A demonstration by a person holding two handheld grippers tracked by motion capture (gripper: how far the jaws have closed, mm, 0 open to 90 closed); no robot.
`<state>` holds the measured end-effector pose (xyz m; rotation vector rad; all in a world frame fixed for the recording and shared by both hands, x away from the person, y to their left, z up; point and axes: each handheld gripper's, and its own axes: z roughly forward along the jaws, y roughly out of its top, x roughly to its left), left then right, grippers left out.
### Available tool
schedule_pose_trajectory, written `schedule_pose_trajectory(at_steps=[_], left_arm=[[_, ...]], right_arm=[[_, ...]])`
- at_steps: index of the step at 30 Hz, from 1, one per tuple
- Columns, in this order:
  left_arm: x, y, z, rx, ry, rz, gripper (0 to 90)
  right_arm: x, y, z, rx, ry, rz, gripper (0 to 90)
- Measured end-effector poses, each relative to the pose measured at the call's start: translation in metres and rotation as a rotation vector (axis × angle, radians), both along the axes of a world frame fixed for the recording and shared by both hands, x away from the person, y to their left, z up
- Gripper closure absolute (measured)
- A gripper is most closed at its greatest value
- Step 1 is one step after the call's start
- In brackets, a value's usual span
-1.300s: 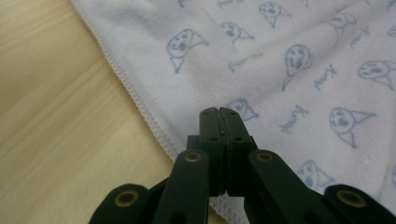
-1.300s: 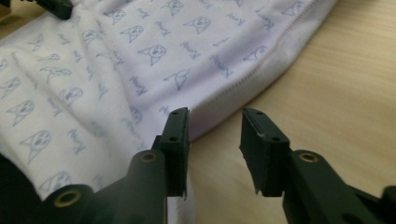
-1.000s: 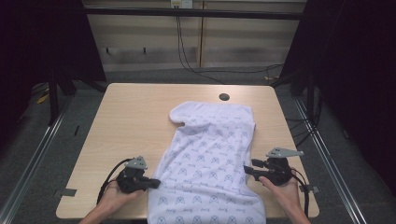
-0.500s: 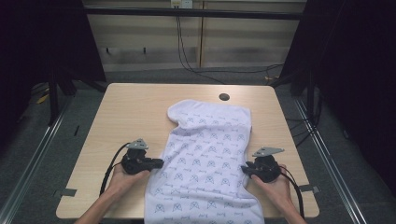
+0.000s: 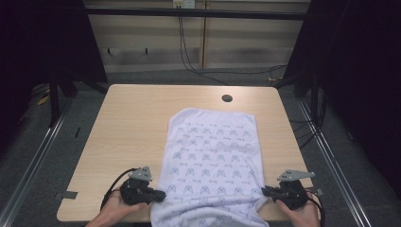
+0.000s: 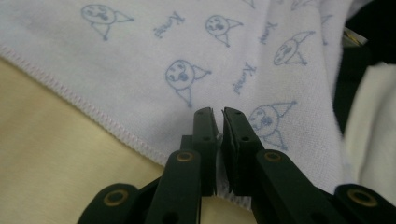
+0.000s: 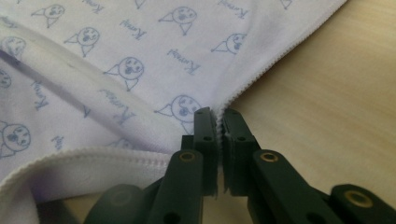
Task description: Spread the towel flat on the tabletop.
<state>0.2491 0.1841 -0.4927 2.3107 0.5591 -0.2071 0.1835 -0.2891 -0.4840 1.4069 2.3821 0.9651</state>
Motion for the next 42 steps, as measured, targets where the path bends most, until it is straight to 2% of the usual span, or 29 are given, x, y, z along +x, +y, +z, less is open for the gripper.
schedule_pose_trajectory(at_steps=[1,2,3,4,6,8,10,11,12,15,16,19,21,22,24,27,31,33,34,36,37,40,42], left_arm=[[0.000,0.002,0.003,-0.006,-0.016,0.011,83.1],[0.004,0.003,0.004,-0.053,-0.011,0.037,82.4],[0.010,0.004,0.005,-0.077,-0.003,0.055,82.1],[0.017,0.004,0.006,-0.072,-0.020,0.073,81.2],[0.033,0.003,0.006,-0.092,-0.022,0.111,79.7],[0.053,-0.004,0.006,-0.080,-0.048,0.142,79.6],[0.069,-0.011,0.003,-0.088,-0.051,0.175,78.4],[0.078,-0.015,0.001,-0.079,-0.059,0.195,78.4],[0.084,-0.019,-0.001,-0.070,-0.072,0.210,77.9],[0.094,-0.027,-0.009,-0.035,-0.064,0.217,78.8],[0.093,-0.027,-0.010,-0.049,-0.070,0.215,79.5],[0.087,-0.022,-0.009,-0.050,-0.055,0.199,79.8],[0.079,-0.016,-0.010,-0.062,-0.032,0.198,79.7],[0.074,-0.015,-0.010,-0.065,-0.031,0.198,79.8],[0.062,-0.013,-0.008,-0.045,-0.047,0.171,79.8],[0.049,-0.010,-0.008,-0.046,-0.046,0.152,79.8],[0.033,-0.008,-0.006,-0.045,-0.023,0.112,79.8],[0.026,-0.008,-0.006,-0.039,-0.001,0.122,81.8],[0.024,-0.009,-0.006,-0.038,0.001,0.119,84.0],[0.019,-0.011,-0.005,-0.015,-0.034,0.108,88.9],[0.019,-0.011,-0.005,-0.015,-0.035,0.107,90.0],[0.020,-0.010,-0.005,-0.017,-0.022,0.102,90.0],[0.018,-0.011,-0.004,-0.014,-0.035,0.094,90.0]], right_arm=[[-0.002,0.000,0.001,-0.006,0.002,0.001,80.1],[-0.003,0.000,0.001,-0.013,-0.007,-0.004,78.3],[-0.003,-0.002,0.002,-0.016,-0.012,-0.013,76.8],[0.000,-0.004,0.003,-0.015,-0.021,-0.027,73.9],[0.008,-0.008,0.005,0.001,-0.052,-0.052,72.1],[0.017,-0.008,0.009,0.012,-0.079,-0.053,70.9],[0.029,-0.004,0.011,0.031,-0.095,-0.036,69.7],[0.036,-0.001,0.011,0.036,-0.103,-0.023,69.5],[0.044,0.003,0.010,0.040,-0.109,-0.006,69.5],[0.068,0.019,0.005,0.037,-0.106,0.041,69.4],[0.072,0.023,0.004,0.037,-0.101,0.055,69.5],[0.084,0.039,-0.003,0.022,-0.091,0.103,69.9],[0.084,0.043,-0.008,0.011,-0.084,0.111,74.1],[0.083,0.043,-0.010,0.024,-0.080,0.118,74.7],[0.077,0.044,-0.014,0.010,-0.070,0.131,74.7],[0.063,0.043,-0.012,-0.001,-0.058,0.159,78.0],[0.045,0.038,-0.012,0.021,-0.034,0.165,87.5],[0.038,0.037,-0.011,0.016,-0.034,0.183,88.5],[0.034,0.037,-0.011,0.017,-0.026,0.182,88.8],[0.027,0.038,-0.010,0.027,-0.015,0.201,89.1],[0.021,0.040,-0.010,0.038,-0.003,0.213,89.3],[0.010,0.045,-0.008,0.031,0.012,0.247,89.6],[0.002,0.048,-0.007,0.021,0.021,0.266,89.5]])
